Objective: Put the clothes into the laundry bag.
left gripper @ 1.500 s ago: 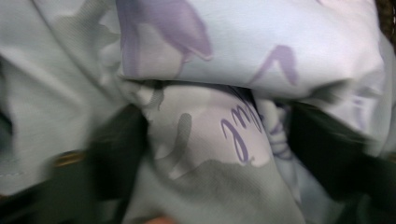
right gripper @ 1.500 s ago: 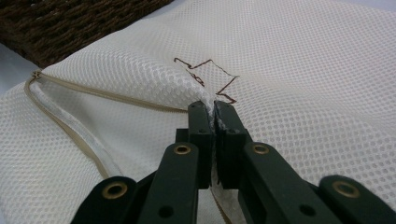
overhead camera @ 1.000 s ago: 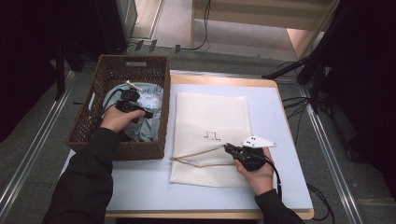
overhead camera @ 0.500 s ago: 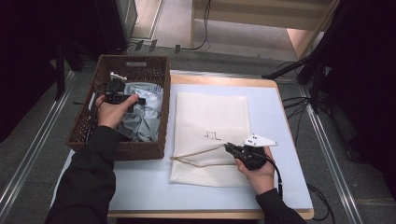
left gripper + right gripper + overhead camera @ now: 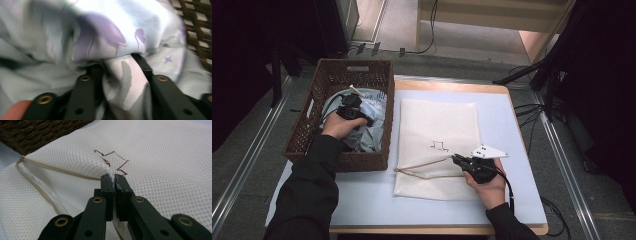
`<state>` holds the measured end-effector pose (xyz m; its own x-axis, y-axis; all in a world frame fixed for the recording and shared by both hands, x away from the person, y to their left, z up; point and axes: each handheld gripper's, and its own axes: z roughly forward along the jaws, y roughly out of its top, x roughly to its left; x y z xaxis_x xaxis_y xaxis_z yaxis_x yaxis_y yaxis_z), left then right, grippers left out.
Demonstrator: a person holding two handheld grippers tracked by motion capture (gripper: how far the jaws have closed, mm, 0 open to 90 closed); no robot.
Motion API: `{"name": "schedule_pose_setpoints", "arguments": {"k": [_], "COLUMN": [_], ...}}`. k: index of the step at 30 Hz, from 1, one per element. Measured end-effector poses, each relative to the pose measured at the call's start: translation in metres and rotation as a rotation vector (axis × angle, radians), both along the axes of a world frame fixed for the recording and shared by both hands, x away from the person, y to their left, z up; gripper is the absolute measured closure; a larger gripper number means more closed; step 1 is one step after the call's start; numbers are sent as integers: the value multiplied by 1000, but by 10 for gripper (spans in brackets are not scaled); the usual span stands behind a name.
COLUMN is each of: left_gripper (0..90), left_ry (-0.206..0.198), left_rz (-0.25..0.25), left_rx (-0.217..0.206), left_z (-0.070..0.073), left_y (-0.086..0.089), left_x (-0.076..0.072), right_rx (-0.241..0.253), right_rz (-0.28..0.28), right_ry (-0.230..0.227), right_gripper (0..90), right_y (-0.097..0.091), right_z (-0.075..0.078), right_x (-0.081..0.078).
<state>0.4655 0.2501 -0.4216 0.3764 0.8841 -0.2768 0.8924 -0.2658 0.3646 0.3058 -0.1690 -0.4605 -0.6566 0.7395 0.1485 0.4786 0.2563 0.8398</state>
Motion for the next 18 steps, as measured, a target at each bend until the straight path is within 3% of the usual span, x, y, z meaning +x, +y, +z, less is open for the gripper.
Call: {"name": "schedule_pose_setpoints", "arguments": {"k": [1, 2, 3, 5, 7, 9, 10, 11, 13, 14, 16, 18], "left_gripper": [710, 710, 705, 643, 406, 183, 183, 126, 124, 99, 91, 134], "left_ry": [0, 0, -8, -14, 25, 43, 63, 67, 64, 57, 50, 20], "left_rz": [-14, -14, -11, -5, 19, 16, 11, -2, -11, -34, -31, -64], "left_rx": [-38, -38, -86, -100, -175, -195, -199, -112, -13, 11, 28, 101], "left_z": [1, 1, 4, 5, 6, 5, 4, 1, -6, -8, -8, -8], "left_y": [-1, -1, 0, 1, 0, -3, -6, -12, -17, -18, -20, -24], "left_x": [-1, -1, -1, 0, 2, 2, 2, 2, 2, 2, 2, 0], "right_rx": [-3, -3, -3, -1, -2, 0, 0, -2, -5, -4, -4, -4], "right_rz": [-2, -1, 1, 0, -3, 0, 0, 0, 1, 1, -1, 2], "right_ry": [0, -2, -4, -5, -2, -2, -2, -4, -5, -6, -2, 3], "right_gripper": [873, 873, 873, 873, 873, 873, 873, 873, 873, 873, 873, 873], "right_y": [0, 0, 1, 1, 1, 1, 1, 1, 1, 1, 1, 0], "right_z": [0, 0, 1, 1, 1, 1, 1, 1, 0, 0, 0, -1], "right_x": [0, -1, -1, -1, -1, -1, -1, -1, -1, -1, -1, -1]}}
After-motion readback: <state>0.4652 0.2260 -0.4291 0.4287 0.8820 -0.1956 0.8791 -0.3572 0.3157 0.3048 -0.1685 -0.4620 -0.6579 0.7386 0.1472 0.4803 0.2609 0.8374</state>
